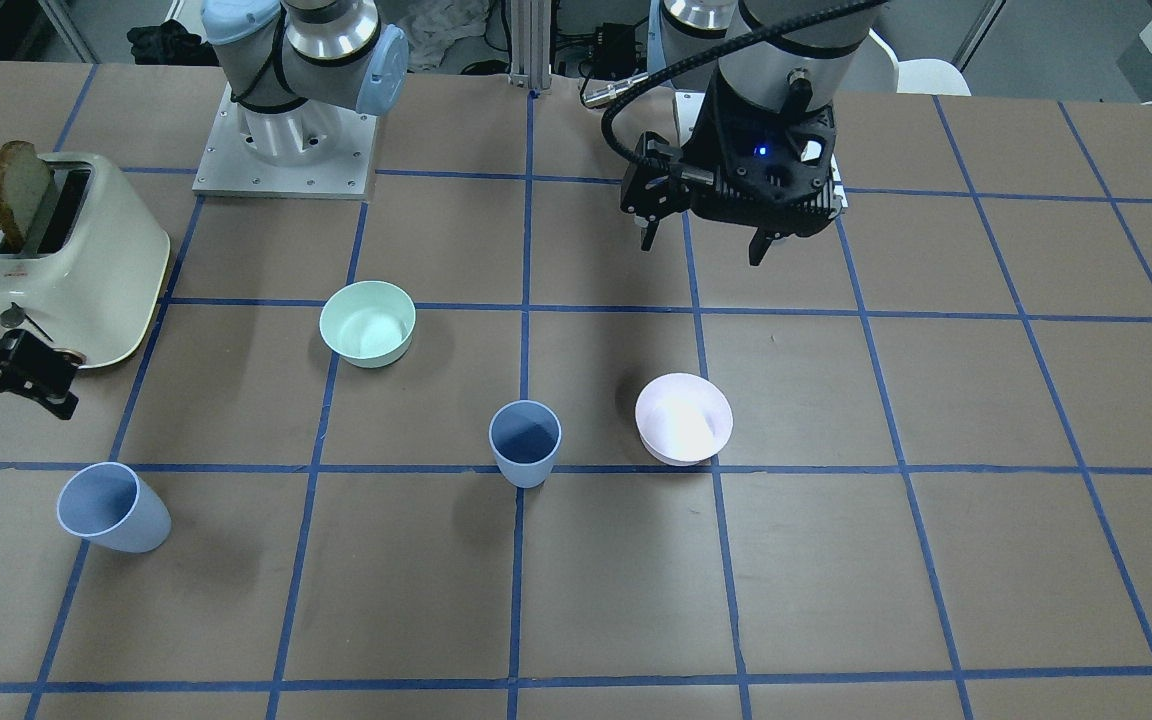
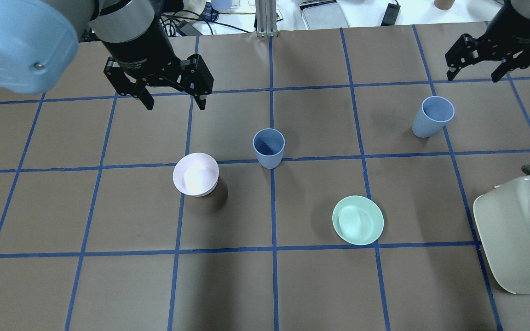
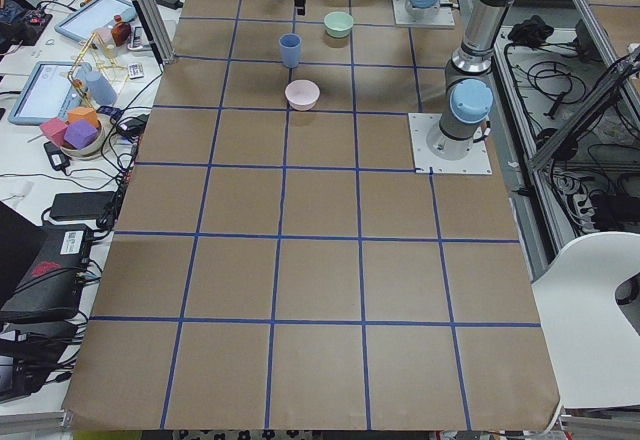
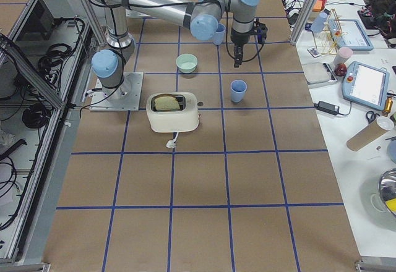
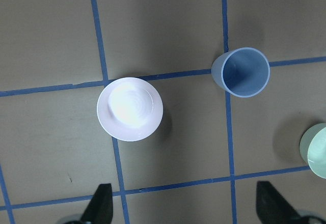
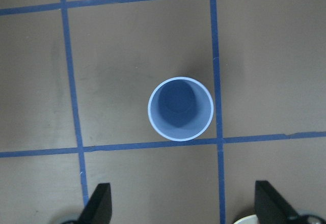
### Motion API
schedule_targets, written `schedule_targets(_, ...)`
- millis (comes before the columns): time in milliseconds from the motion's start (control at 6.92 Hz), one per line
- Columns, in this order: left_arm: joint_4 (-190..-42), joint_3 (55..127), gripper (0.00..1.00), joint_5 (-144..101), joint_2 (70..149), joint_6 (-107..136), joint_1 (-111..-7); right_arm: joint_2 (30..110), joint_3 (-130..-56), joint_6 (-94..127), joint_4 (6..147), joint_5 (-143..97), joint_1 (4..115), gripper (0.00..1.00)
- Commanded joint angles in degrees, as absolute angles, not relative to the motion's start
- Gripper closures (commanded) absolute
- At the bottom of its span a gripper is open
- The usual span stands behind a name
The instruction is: Stack blue cups with both arms
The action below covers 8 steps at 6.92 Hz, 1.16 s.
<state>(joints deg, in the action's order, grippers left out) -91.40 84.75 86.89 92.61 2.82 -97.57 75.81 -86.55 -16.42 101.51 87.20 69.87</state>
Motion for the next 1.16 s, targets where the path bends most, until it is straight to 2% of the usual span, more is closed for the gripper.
schedule_targets(0,-90.1,88.5,0.00,92.9,89.8,2.2,-94.0,69.7,-86.7,-19.9,104.7,86.9,66.4,0.00)
schedule_targets(578,-89.6,87.8,0.00,92.7,88.6,2.2,-94.0,65.0,-90.2,-19.6,111.5,86.4,66.6,0.04)
schedule_targets(1012,-89.4,87.7,0.00,92.7,88.6,2.2,-93.9,63.0,-90.1,-19.0,111.9,84.2,67.0,0.26)
